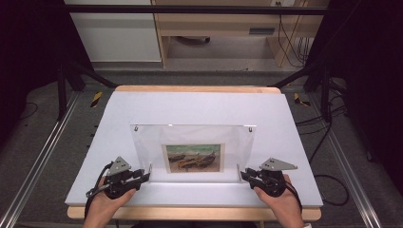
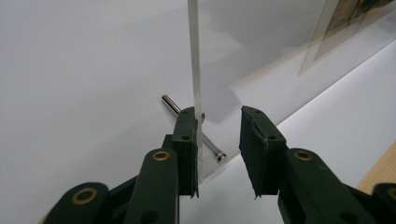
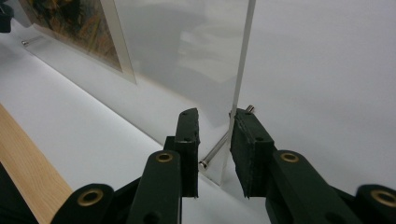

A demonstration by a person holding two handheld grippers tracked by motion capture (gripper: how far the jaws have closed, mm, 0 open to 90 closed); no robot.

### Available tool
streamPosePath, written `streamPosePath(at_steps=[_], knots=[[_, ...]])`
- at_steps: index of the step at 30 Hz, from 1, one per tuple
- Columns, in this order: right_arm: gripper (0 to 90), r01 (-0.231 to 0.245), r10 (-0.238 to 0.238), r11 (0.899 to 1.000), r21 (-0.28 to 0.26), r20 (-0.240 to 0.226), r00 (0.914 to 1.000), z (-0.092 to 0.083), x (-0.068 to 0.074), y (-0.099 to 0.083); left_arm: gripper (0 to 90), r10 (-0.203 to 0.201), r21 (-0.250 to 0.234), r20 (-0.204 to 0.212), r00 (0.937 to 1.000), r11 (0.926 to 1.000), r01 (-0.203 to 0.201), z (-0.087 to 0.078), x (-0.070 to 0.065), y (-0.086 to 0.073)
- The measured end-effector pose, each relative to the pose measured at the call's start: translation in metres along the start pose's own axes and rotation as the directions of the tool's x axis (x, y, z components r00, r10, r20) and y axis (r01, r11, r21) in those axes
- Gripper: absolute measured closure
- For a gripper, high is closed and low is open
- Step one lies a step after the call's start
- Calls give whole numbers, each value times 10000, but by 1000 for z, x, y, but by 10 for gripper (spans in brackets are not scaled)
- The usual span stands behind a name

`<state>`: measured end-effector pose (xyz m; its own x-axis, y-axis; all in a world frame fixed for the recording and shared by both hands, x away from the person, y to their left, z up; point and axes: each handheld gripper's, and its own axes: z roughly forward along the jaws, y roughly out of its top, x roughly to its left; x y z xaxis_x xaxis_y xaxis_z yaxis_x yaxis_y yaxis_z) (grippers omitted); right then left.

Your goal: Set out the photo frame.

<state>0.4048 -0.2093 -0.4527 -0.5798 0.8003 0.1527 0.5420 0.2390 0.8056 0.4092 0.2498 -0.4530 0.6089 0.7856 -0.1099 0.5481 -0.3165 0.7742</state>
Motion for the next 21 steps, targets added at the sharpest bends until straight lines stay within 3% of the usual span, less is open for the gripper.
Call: streamPosePath(at_steps=[18, 21], knots=[[723, 63, -63, 10000, 6, 12, 10000, 0, 1, 0, 667, 108, 47, -84, 9999, 9999, -108, 0, -1, 0], [711, 48, -48, 10000, -42, -18, 10000, 0, 1, 0, 625, 97, -47, 13, 10000, 9999, -97, 0, -2, 0]])
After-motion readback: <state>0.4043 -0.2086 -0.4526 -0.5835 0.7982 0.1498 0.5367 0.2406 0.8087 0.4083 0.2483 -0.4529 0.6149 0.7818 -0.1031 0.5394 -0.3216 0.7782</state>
